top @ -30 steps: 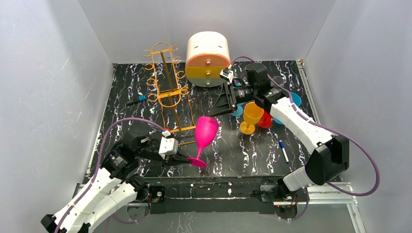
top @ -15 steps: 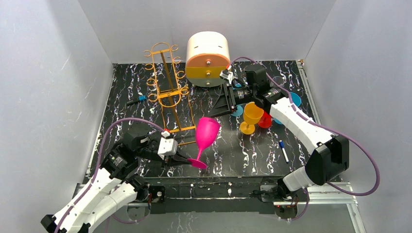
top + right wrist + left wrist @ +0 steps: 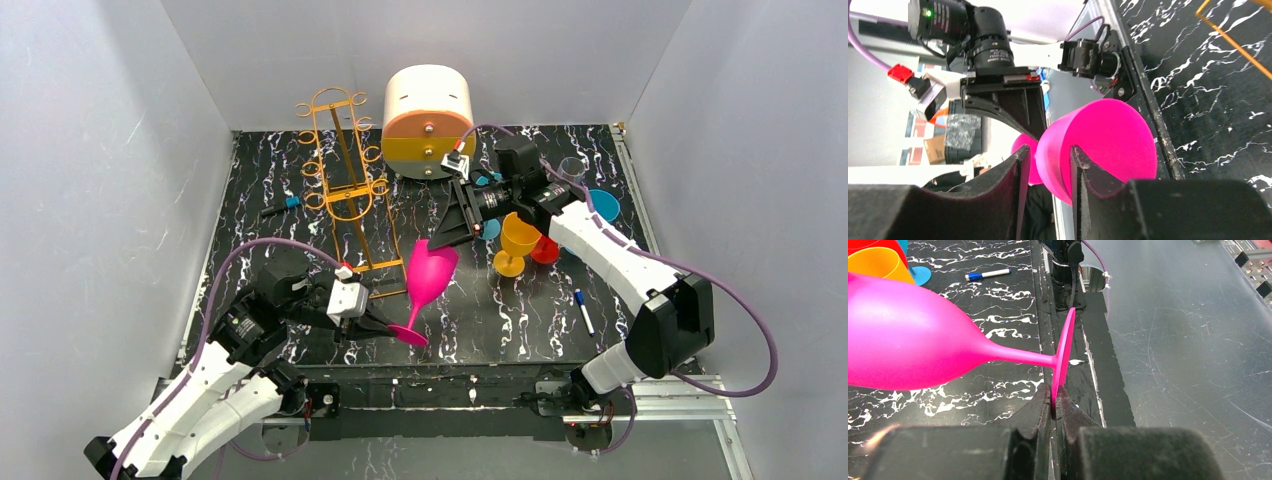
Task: Take the wine glass off the wine glass rack
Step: Place the wine glass at the center of the board.
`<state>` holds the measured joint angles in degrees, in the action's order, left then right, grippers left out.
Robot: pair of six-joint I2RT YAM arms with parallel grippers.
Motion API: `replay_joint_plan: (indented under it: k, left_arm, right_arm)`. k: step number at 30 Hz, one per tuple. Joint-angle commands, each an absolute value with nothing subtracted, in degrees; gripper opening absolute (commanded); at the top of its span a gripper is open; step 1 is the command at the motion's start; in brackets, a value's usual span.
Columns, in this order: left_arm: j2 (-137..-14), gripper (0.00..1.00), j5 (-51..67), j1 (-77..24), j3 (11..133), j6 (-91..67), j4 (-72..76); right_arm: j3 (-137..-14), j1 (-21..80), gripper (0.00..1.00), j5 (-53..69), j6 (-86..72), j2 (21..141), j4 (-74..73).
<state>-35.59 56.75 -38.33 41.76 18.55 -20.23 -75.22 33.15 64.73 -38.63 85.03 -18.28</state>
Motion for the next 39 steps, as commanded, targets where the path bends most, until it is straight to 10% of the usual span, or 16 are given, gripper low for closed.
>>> replay_joint_plan:
  k: [1,13,25,32,39]
  left_arm:
    - [-35.2,0.0,57.6,-38.1,43.5,19.4,-19.7]
    - [-33.6,0.0,54.8,-38.1,42.6,16.7,-19.7]
    - [-30.0,0.86,46.1,-38.1,41.6,11.5,-19.7]
    - [-27.7,0.98,34.8,-38.1,38.8,2.7,-17.9]
    - [-22.3,0.98,-1.9,-38.1,33.5,-16.3,-15.4]
  right_arm:
    - [-75.5,33.9,0.37,71.9,-39.6,84.8,-14.7]
    - [-70.6,33.9,0.01,72.0,-46.5,84.9,-2.8]
    - [-73.6,33.4,0.01,53.6,-29.4,82.1,-19.4]
    - [-68.5,33.3,0.01,35.2,-24.4,73.1,-18.5]
    - [-63.7,33.3,0.01,27.1,-23.4,66.4,-14.9]
